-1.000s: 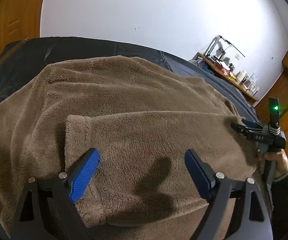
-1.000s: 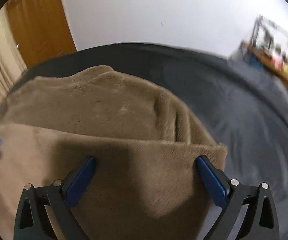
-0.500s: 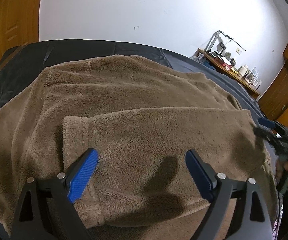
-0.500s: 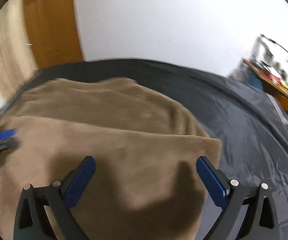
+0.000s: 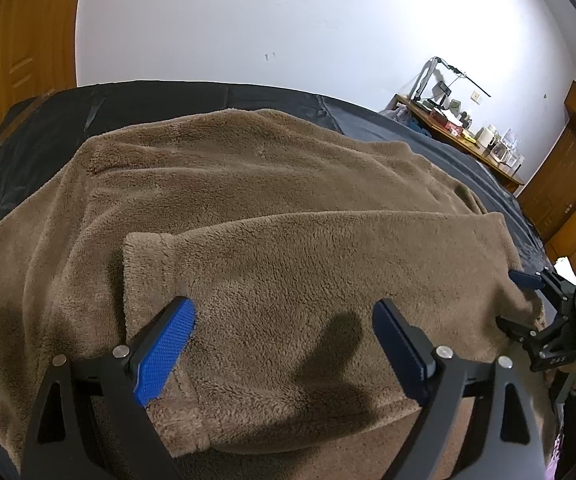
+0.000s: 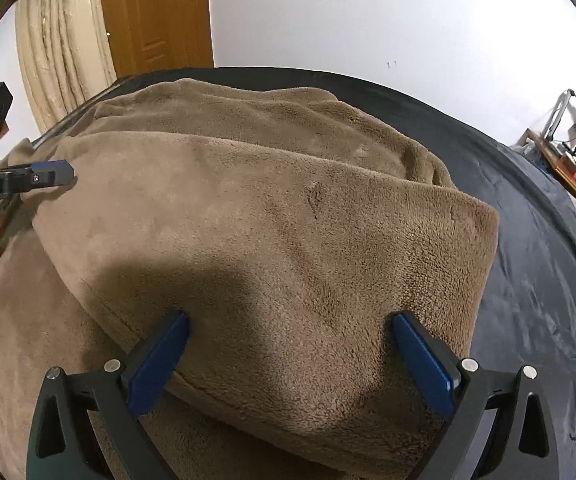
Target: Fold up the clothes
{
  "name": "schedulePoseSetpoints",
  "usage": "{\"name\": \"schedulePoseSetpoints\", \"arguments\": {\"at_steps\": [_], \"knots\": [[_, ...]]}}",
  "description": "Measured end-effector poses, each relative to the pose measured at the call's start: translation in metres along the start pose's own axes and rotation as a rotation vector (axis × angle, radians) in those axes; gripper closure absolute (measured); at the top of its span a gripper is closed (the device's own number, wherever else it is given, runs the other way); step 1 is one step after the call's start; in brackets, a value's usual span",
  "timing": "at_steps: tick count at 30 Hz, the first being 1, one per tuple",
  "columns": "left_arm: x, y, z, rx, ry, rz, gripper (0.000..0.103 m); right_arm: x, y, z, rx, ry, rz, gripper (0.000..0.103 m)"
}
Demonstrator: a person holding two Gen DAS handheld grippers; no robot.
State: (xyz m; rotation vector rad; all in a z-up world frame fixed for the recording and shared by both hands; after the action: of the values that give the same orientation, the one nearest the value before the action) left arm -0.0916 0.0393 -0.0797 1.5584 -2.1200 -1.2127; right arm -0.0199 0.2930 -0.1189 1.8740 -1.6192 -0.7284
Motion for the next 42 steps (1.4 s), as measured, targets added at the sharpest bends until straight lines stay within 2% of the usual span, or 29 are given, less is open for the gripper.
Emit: {"name": "schedulePoseSetpoints", "arguments": {"at_steps": [6, 10, 12, 15, 18, 31, 36, 42], "knots": [[-0.003, 0.000, 0.000, 0.004, 0.009, 0.013, 0.010, 0.016, 0.029, -0.020, -0.034, -0.035, 0.052, 0.001], [-0.003, -0.001, 0.001, 0.004, 0.008, 0.014, 0.010, 0.046, 0.049, -0.029, -0.077, 0.018, 0.042, 0.001], [-0.002, -0.001, 0.001, 0.003, 0.005, 0.011, 0.010, 0.061, 0.046, -0.016, -0.046, 0.017, -0.012, 0.001], [-0.002, -0.001, 0.001, 0.004, 0.004, 0.012, 0.010, 0.068, 0.023, 0.007, 0.037, 0.010, -0.062, 0.001], [-0.003, -0.001, 0.001, 0.004, 0.009, 0.016, 0.010, 0.060, 0.012, 0.007, -0.017, 0.069, -0.020, 0.000], [-0.003, -0.001, 0.001, 0.002, 0.007, 0.018, 0.009, 0.053, 0.012, 0.013, -0.025, 0.077, -0.011, 0.000], [0.003, 0.001, -0.003, 0.003, -0.035, -0.039, 0.009, 0.052, 0.013, 0.013, -0.027, 0.087, -0.003, 0.000], [0.024, 0.004, -0.033, 0.004, -0.087, -0.220, 0.009, 0.049, 0.013, 0.012, -0.033, 0.106, 0.015, 0.000]]}}
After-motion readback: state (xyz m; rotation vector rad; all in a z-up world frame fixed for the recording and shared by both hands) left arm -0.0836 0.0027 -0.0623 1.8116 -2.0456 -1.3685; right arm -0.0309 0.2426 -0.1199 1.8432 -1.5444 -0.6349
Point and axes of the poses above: each gripper's, at about its wrist camera, not at the fingertips, and z roughly the way its jaws point, x to its left, y to its top, the point moved 4 cm from there along z, roughly the way its jaws point, and after that the axes turned 10 degrees about -x, right-handed, at the moved point
